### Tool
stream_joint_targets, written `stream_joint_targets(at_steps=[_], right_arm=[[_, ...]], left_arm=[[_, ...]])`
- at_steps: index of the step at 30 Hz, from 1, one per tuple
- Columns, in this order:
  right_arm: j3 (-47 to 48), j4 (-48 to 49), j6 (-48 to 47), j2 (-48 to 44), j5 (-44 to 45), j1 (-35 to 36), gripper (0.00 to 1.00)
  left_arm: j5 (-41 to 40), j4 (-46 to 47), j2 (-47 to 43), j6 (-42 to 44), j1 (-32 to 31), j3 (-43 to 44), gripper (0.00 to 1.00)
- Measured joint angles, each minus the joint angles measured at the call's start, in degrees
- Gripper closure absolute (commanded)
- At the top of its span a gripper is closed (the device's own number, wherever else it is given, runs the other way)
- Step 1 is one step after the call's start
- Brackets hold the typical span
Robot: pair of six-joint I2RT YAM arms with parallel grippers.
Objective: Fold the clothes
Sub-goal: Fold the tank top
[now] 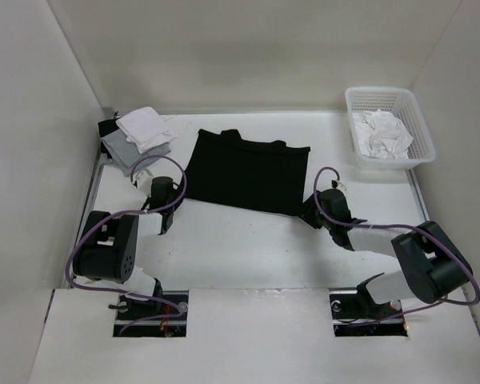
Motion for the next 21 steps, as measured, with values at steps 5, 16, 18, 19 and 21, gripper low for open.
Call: stream_joint_targets(at_steps=[5,16,18,19,21], right_arm=[[-0.1,0.4,0.4,-0.3,-0.2,0.8,0.55],[-0.2,-0.8,1.1,0.1,-0.4,1.7,0.88],[-0.2,-0.8,1.2,0.0,-0.2,1.7,0.94],[-0.2,-0.8,1.2,0.0,0.3,1.7,0.96],[-0.5,-0.9,1.2,-0.7,1.4,2.0,0.98]], left_arm=[[0.0,0.2,0.3,-0.8,0.1,-0.1,0.88],[0.1,0.7,0.1,-1.5,0.1,-1.0,0.97],[0.2,1.0,-0.6,-1.7,0.1,-1.7,0.97],[0.2,1.0,-1.2,-1.7,0.1,-2.1,0.98],[0.2,1.0,-3.1,-1.7,0.2,-2.9,0.99]])
